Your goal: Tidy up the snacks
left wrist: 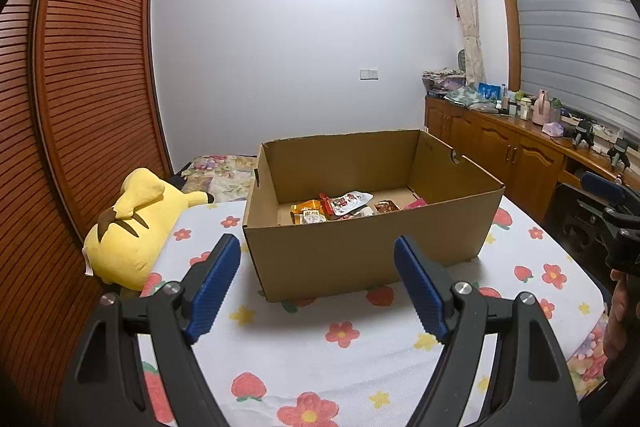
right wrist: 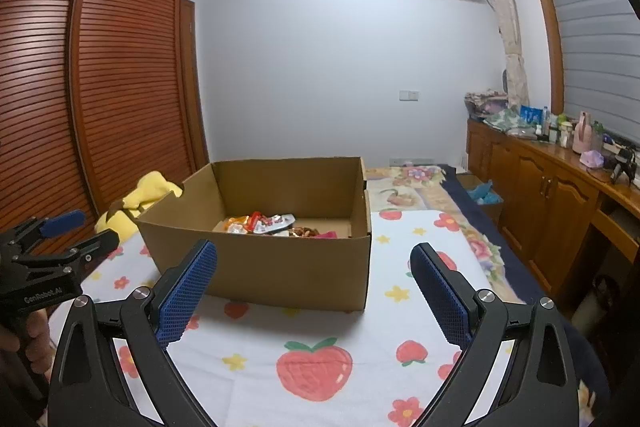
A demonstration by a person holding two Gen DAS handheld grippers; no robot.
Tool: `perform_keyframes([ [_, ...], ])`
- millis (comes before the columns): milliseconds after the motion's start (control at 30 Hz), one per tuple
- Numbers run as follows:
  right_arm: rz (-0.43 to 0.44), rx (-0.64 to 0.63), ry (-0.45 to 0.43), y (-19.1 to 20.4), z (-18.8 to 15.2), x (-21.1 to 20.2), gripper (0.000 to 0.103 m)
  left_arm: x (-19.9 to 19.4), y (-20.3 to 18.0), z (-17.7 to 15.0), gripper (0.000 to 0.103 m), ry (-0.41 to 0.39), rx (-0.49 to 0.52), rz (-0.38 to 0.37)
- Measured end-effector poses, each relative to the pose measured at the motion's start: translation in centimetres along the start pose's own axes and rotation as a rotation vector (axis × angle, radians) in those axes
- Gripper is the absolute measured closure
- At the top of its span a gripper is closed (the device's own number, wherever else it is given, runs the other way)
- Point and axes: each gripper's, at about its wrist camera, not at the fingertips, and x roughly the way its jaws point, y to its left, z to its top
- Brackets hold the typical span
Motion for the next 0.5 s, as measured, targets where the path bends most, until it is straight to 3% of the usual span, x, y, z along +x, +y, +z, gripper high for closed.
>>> perform_keyframes([
  [500, 0.001, 0.0, 0.002, 0.05, -0.06, -0.04, 0.004, -0.11, 0.16, -0.13, 0.023, 0.002, -0.01, 0.006],
])
